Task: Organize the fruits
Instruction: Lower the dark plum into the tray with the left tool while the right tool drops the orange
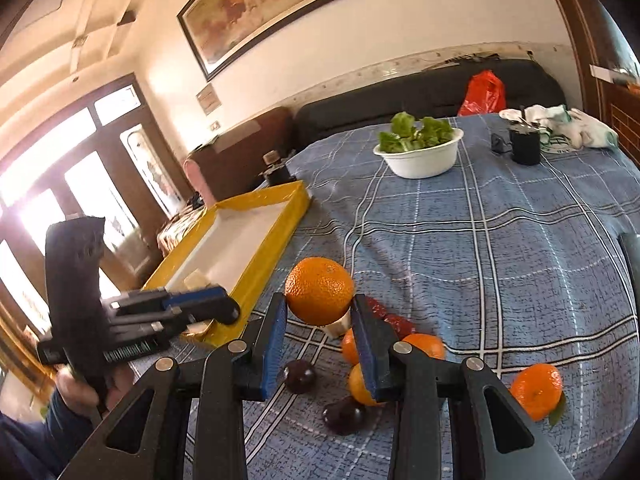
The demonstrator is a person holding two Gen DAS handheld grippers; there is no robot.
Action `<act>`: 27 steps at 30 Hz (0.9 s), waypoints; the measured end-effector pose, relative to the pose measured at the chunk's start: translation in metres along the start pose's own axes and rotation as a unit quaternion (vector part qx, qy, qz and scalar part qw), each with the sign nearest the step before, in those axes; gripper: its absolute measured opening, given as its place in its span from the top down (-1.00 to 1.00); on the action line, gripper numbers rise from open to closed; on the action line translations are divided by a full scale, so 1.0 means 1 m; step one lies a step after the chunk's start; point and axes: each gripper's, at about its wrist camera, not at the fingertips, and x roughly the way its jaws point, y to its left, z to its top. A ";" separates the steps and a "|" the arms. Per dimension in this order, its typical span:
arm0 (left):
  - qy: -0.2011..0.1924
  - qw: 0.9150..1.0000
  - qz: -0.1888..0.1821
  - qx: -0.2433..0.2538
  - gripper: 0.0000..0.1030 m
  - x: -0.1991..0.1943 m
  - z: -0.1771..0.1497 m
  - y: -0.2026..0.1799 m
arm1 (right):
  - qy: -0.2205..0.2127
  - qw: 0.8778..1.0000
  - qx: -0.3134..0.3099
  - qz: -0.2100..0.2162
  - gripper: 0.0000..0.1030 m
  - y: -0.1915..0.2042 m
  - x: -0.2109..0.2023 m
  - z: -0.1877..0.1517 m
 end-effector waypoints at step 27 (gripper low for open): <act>-0.032 0.985 0.084 -0.147 0.55 -0.036 -0.031 0.141 | 0.097 0.991 -0.049 0.077 0.28 0.120 0.087 0.016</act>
